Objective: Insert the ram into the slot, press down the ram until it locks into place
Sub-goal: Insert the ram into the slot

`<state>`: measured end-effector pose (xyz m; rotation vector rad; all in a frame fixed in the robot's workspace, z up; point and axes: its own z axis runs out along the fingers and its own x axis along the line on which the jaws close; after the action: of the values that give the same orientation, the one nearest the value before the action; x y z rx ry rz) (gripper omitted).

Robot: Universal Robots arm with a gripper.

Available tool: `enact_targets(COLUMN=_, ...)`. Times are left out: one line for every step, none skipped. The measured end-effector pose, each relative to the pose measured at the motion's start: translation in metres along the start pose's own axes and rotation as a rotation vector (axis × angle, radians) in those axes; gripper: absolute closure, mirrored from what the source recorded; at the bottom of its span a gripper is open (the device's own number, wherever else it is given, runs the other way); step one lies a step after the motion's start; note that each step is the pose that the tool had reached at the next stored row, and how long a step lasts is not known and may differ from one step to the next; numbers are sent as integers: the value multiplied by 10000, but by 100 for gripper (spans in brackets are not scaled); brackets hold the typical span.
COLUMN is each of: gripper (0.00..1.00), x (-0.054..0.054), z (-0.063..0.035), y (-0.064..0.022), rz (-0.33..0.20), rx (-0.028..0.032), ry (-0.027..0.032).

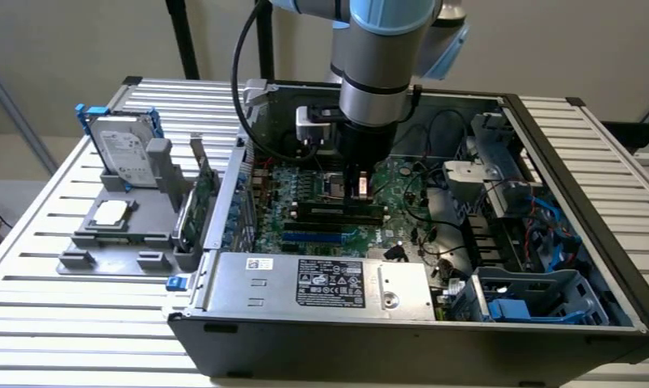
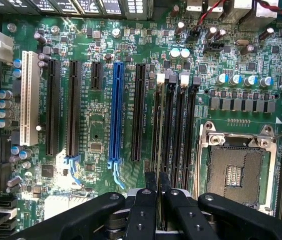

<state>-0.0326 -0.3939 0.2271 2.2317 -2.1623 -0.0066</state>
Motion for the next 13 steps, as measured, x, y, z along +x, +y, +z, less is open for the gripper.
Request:
enact_targets(gripper=87, x=-1, z=1, y=-1, rz=0, rx=0, ry=4)
enact_targets(gripper=87, x=-2, z=2, y=-1, rz=0, rx=0, ry=8)
enact_targets(gripper=87, x=-4, z=4, y=-1, rz=0, rx=0, ry=12)
enact_targets(gripper=87, x=-5, z=5, y=-1, rz=1, rx=-1, ry=16)
enact_targets(gripper=87, x=-5, z=6, y=-2, rz=1, rx=-1, ry=19)
enact_targets(gripper=87, x=-5, z=9, y=-2, rz=1, rx=-1, ry=20)
enact_targets(gripper=87, x=-5, z=13, y=-2, rz=1, rx=0, ry=21)
enact_targets(gripper=87, x=-6, z=17, y=-2, rz=1, rx=0, ry=22)
enact_targets(gripper=87, x=-6, z=21, y=-2, rz=0, rx=-1, ry=22)
enact_targets(gripper=87, x=-6, z=24, y=-2, rz=1, rx=0, ry=23)
enact_targets(gripper=87, x=-6, z=27, y=-2, rz=1, rx=0, ry=23)
enact_targets(gripper=85, x=-6, z=28, y=-2, rz=1, rx=-1, ry=26)
enact_targets(gripper=85, x=-6, z=28, y=-2, rz=1, rx=-2, ry=27)
